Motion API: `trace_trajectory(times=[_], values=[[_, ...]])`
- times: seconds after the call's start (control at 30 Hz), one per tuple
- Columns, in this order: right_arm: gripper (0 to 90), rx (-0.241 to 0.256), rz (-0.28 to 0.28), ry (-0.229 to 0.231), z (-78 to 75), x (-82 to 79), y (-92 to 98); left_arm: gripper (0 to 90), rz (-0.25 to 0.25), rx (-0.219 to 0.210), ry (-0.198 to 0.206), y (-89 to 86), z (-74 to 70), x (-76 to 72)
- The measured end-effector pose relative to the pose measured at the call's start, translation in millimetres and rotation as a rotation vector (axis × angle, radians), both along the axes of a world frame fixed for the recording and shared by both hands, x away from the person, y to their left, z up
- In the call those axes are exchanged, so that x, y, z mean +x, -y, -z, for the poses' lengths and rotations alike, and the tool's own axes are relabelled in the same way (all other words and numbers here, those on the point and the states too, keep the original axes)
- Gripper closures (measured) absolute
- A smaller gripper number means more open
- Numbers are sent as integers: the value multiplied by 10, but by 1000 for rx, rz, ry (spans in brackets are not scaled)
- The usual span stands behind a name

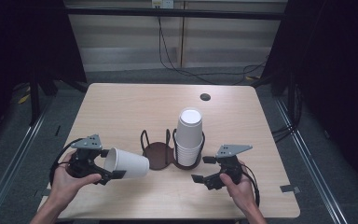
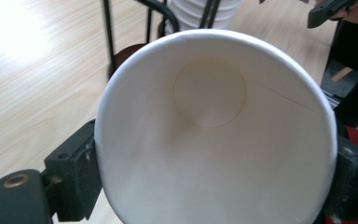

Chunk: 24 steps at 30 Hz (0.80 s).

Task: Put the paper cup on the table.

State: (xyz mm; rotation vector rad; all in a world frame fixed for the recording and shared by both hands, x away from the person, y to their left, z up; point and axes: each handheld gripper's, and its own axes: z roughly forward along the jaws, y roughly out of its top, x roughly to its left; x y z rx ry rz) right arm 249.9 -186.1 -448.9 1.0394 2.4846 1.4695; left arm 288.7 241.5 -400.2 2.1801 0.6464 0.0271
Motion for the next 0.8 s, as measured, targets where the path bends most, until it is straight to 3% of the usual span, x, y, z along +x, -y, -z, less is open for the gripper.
trace_trajectory(times=[0.27,0.4,0.67,0.8], values=[[144,2,-29,-4,13,-1,-20,120,-65,23,34,-194,-139,85],[144,4,-25,-1,5,-2,-14,121,-87,60,49,-288,-190,141],[144,6,-48,19,-9,-20,-20,121,-113,135,33,-363,-208,310],[144,-2,-49,17,-1,-16,-28,121,-129,136,33,-372,-242,380]])
